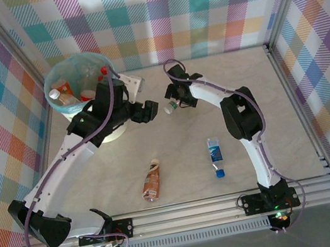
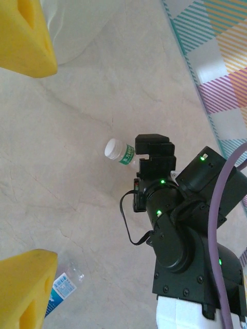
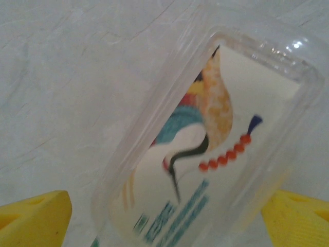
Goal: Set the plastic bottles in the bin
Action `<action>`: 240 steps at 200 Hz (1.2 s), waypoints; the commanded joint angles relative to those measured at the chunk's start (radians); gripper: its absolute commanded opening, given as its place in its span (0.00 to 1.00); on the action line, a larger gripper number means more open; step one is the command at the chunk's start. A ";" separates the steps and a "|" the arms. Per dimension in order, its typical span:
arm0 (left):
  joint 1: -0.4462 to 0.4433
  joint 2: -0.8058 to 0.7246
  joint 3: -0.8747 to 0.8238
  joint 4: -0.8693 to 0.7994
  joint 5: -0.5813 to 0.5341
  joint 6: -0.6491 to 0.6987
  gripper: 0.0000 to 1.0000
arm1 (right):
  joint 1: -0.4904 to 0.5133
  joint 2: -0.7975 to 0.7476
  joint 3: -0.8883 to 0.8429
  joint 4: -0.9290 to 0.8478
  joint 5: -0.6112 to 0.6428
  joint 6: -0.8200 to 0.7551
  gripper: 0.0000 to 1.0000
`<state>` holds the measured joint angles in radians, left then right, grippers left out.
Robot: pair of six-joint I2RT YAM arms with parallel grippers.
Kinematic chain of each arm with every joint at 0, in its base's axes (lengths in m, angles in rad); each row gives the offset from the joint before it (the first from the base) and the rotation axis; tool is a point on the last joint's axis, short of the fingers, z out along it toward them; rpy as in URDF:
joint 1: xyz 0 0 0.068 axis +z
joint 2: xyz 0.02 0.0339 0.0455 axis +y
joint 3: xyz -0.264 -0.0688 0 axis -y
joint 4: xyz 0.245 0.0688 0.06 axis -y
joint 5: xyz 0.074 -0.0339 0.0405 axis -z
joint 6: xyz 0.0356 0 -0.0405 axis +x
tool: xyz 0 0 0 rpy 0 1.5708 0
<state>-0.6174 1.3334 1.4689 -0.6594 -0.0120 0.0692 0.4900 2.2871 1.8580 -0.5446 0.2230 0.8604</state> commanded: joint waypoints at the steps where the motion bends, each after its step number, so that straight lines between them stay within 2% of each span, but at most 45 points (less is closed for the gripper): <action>1: -0.010 -0.020 -0.006 0.017 -0.012 0.027 0.87 | -0.010 0.029 0.029 -0.025 -0.015 0.029 0.89; 70: -0.010 -0.034 -0.011 0.001 -0.003 -0.020 0.87 | -0.018 -0.023 -0.107 0.035 -0.066 0.024 0.67; 111: -0.010 -0.064 -0.041 -0.002 -0.029 -0.090 0.87 | -0.019 -0.090 -0.181 0.069 -0.101 -0.059 0.59; 172: -0.010 -0.077 -0.023 -0.018 -0.059 -0.164 0.87 | -0.019 -0.241 -0.330 0.134 -0.176 -0.133 0.55; 240: -0.008 -0.057 -0.007 -0.039 -0.080 -0.253 0.87 | -0.019 -0.335 -0.416 0.146 -0.258 -0.162 0.55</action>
<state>-0.6174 1.2812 1.4368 -0.6636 -0.0757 -0.1192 0.4706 2.0037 1.4723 -0.4221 0.0177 0.7242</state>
